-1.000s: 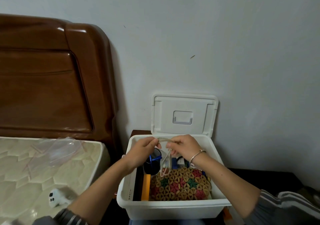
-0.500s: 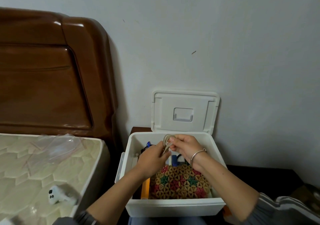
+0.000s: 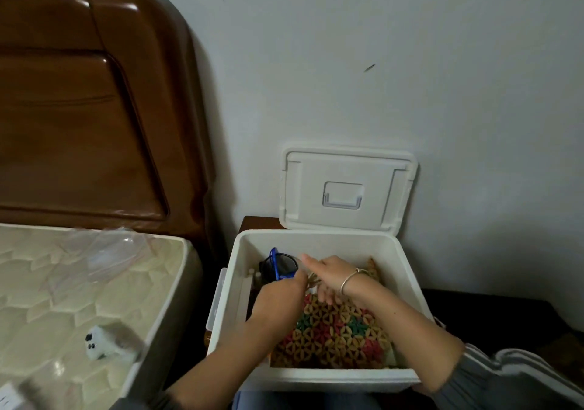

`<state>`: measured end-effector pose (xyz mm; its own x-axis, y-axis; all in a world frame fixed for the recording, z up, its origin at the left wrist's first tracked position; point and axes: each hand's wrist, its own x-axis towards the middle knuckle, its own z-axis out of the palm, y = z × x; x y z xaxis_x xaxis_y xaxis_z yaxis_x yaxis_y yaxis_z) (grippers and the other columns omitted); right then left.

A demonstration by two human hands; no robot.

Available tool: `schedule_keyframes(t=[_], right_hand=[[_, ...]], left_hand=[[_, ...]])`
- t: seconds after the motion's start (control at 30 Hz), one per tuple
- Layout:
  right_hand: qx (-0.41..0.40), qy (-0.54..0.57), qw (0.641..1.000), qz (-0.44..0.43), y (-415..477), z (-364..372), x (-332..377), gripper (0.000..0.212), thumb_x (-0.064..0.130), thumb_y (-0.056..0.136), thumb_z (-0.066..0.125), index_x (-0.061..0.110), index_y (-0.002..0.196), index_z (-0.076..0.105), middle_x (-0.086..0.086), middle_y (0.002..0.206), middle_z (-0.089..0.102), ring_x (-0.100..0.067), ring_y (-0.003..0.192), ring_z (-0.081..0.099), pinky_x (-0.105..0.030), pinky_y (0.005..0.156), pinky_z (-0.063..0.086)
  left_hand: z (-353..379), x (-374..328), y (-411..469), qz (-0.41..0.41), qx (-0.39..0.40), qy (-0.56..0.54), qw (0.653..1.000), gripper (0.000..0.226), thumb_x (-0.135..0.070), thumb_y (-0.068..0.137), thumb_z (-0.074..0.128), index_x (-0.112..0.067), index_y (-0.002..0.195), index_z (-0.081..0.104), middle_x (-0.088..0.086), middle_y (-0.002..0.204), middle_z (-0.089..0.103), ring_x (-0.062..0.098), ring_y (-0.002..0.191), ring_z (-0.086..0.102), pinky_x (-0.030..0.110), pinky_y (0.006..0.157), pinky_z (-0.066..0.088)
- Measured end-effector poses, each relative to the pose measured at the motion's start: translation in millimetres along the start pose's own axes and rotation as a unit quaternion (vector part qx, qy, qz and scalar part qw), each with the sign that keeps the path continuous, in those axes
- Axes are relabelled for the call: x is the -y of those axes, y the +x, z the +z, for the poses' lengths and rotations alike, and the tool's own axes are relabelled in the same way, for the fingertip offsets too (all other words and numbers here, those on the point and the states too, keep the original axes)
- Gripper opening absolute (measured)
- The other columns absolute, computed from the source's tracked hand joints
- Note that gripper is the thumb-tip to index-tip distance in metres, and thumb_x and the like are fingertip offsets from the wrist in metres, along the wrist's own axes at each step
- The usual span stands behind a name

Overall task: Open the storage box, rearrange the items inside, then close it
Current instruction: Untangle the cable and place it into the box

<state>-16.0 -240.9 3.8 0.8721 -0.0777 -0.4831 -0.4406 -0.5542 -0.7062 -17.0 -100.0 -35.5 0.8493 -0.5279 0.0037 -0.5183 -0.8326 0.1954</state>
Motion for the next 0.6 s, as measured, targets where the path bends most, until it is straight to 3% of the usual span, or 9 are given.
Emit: schedule_keyframes(t=[0.07,0.13,0.23,0.33,0.4,0.47,0.6], right_hand=[[-0.027,0.006,1.0,0.007,12.2,6.0,-3.6,0.052,0.064,0.087,0.043,0.016,0.071,0.058,0.002,0.044,0.055,-0.011,0.035,0.046,-0.016,0.038,0.032],[-0.068,0.041,0.997,-0.01,26.3,14.6,-7.6,0.042,0.05,0.086,0.052,0.016,0.062,0.055,0.0,0.05,0.05,-0.015,0.045,0.046,-0.023,0.048,0.035],[-0.115,0.033,0.992,-0.042,43.0,23.5,-12.9,0.033,0.032,0.086,0.057,0.017,0.057,0.049,-0.002,0.055,0.048,-0.017,0.055,0.046,-0.03,0.058,0.037],[-0.129,-0.01,0.988,-0.09,55.8,28.9,-18.5,0.032,0.03,0.088,0.057,0.02,0.06,0.046,-0.002,0.063,0.052,-0.017,0.063,0.051,-0.032,0.064,0.044],[-0.14,-0.053,0.98,-0.128,62.7,28.6,-20.3,0.033,0.029,0.091,0.056,0.023,0.061,0.042,0.003,0.062,0.048,-0.014,0.061,0.048,-0.029,0.061,0.039],[-0.174,-0.056,0.97,-0.161,73.5,23.2,-20.4,0.035,0.026,0.091,0.056,0.025,0.061,0.039,0.005,0.058,0.044,-0.012,0.057,0.043,-0.024,0.054,0.033],[-0.248,-0.03,0.947,-0.202,97.3,7.7,-14.6,0.035,0.02,0.093,0.055,0.022,0.062,0.038,0.006,0.053,0.041,-0.009,0.049,0.039,-0.018,0.047,0.028]], left_hand=[[6.6,2.4,5.9,-0.005,0.012,0.015,1.0,0.026,-0.007,0.093,0.044,-0.013,0.118,0.043,0.008,0.098,0.068,0.028,0.08,0.068,0.035,0.057,0.044],[11.0,5.5,11.0,-0.012,0.018,0.01,1.0,0.026,-0.008,0.094,0.045,-0.014,0.12,0.043,0.007,0.099,0.068,0.025,0.08,0.069,0.035,0.062,0.051],[16.2,11.2,17.8,-0.003,0.016,-0.012,1.0,0.02,-0.013,0.096,0.046,-0.016,0.116,0.045,0.004,0.099,0.067,0.022,0.082,0.067,0.033,0.066,0.053],[21.8,21.7,22.1,0.008,0.002,-0.086,0.996,0.008,-0.027,0.099,0.045,-0.022,0.105,0.049,-0.003,0.096,0.064,0.014,0.081,0.064,0.023,0.067,0.049],[25.5,31.8,23.6,0.014,0.008,-0.122,0.992,0.013,-0.039,0.097,0.048,-0.027,0.101,0.047,-0.01,0.096,0.058,0.005,0.08,0.056,0.015,0.067,0.041],[29.3,44.9,27.8,-0.003,0.008,-0.14,0.99,0.026,-0.046,0.092,0.055,-0.029,0.11,0.049,-0.012,0.104,0.053,0.003,0.089,0.052,0.014,0.073,0.041],[34.2,67.5,40.4,-0.108,-0.039,-0.133,0.984,0.046,-0.039,0.092,0.058,-0.023,0.133,0.047,-0.006,0.127,0.048,0.012,0.116,0.048,0.026,0.098,0.042]])
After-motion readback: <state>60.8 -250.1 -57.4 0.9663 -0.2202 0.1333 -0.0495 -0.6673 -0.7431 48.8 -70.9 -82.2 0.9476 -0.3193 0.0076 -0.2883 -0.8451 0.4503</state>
